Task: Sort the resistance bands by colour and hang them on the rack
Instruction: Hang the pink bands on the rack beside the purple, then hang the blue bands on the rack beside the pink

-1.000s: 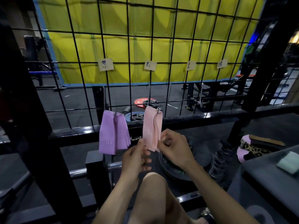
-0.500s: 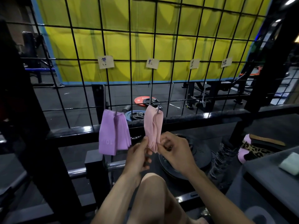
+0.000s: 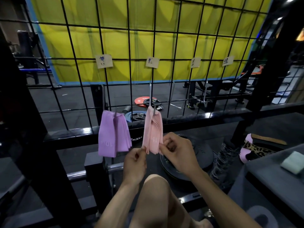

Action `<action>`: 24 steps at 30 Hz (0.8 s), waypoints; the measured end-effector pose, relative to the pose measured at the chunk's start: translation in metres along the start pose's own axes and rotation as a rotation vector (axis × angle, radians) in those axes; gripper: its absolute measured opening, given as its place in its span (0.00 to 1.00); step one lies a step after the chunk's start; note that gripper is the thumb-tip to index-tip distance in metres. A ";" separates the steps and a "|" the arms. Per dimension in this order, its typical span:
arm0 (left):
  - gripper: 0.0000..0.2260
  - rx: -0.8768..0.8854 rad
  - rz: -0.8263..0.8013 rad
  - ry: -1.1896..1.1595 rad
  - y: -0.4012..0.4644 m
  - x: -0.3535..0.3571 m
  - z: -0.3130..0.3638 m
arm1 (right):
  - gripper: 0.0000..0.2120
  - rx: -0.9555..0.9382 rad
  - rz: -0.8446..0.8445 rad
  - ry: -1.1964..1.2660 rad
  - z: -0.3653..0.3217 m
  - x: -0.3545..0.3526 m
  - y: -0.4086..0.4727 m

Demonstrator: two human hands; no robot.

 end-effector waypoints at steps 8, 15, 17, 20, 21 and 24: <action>0.13 0.007 -0.033 -0.153 -0.003 0.005 -0.015 | 0.02 0.048 0.000 0.006 0.001 -0.027 -0.008; 0.14 0.139 -0.348 0.166 -0.029 0.067 -0.054 | 0.03 0.120 0.020 -0.195 0.032 -0.117 -0.030; 0.14 0.205 -0.481 0.228 -0.039 0.111 -0.050 | 0.04 0.193 0.084 -0.238 0.047 -0.160 -0.042; 0.13 0.311 -0.693 0.276 -0.056 0.192 -0.041 | 0.04 0.330 0.184 -0.346 0.076 -0.229 -0.066; 0.13 0.355 -0.756 0.283 -0.063 0.221 -0.039 | 0.04 0.384 0.238 -0.369 0.087 -0.252 -0.076; 0.09 0.450 -0.966 0.376 -0.085 0.307 -0.047 | 0.03 0.659 0.440 -0.317 0.130 -0.318 -0.108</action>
Point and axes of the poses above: each hand's wrist, its own y-axis towards the middle knuckle, its own x-axis out of the palm, z = x × y, the point moved 3 cm from there along y, towards the middle knuckle, and after that the axes turned 10 degrees about z, right-handed, at the moved point
